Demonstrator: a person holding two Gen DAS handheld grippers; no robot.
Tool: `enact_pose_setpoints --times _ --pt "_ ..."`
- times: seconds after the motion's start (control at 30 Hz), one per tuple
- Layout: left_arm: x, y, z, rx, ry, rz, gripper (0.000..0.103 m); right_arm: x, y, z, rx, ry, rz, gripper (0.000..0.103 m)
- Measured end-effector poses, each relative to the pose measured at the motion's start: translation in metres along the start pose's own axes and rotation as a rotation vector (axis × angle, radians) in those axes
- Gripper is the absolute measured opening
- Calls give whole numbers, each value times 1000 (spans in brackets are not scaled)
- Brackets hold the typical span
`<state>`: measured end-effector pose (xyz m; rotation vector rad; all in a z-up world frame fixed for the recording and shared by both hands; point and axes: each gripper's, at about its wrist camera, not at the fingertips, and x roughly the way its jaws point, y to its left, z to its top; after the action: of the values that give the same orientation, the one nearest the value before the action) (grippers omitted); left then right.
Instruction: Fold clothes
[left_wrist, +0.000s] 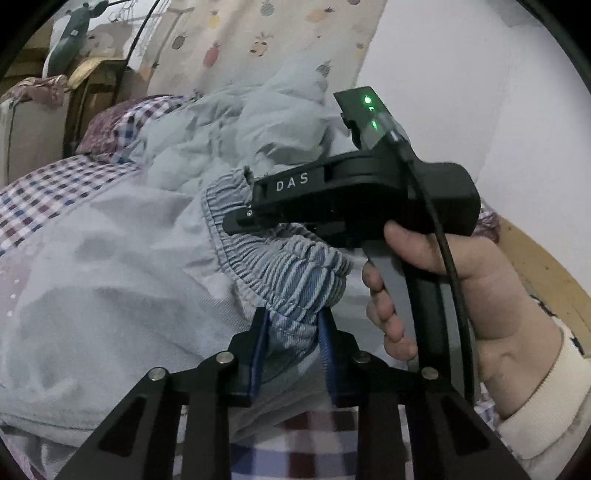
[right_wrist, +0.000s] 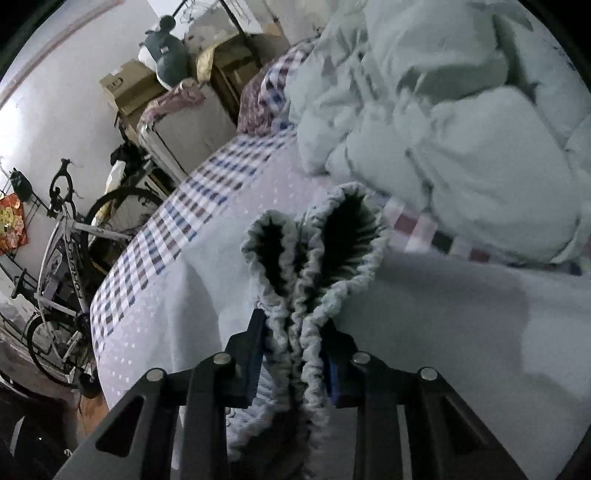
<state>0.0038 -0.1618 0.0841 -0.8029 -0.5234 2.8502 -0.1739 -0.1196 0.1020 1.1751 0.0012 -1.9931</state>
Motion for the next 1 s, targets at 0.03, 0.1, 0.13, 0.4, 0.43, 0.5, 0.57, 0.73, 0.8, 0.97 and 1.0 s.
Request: enact_pose_setpoints --times 0.03,0.1,0.13,0.4,0.43,0.5,0.57,0.73,0.8,0.97,1.0 --pt "1 -3 1 -1 -1 -11 27 -6 -2 1 -2 -2 -7 29" --pt "8 -10 4 -9 7 -27 27 -13 -11 0 2 -1 -23 29" --pt "13 -13 3 -9 17 -25 27 -14 -16 -1 5 2 -32 29" --pt "49 -19 -3 -42 107 -11 27 -2 -49 -9 62 41 -61 30" --pt "49 -20 -1 -46 103 -17 27 -5 -49 -8 59 35 -62 30" --pt "49 -23 1 -51 96 -25 27 -7 -46 -6 44 23 -68 30" --pt "53 -23 0 -61 109 -16 27 -3 -49 -5 56 14 -52 31" --pt "79 -19 -9 -88 232 14 31 21 -82 -19 129 83 -98 48" --pt "81 -20 -11 -84 244 9 36 4 -95 -25 169 38 -114 57" --pt "79 -31 -13 -64 239 -44 78 -71 -127 -53 214 -96 -246 60" --pt "77 -34 -14 -56 236 -50 84 -88 -134 -65 233 -116 -261 60"
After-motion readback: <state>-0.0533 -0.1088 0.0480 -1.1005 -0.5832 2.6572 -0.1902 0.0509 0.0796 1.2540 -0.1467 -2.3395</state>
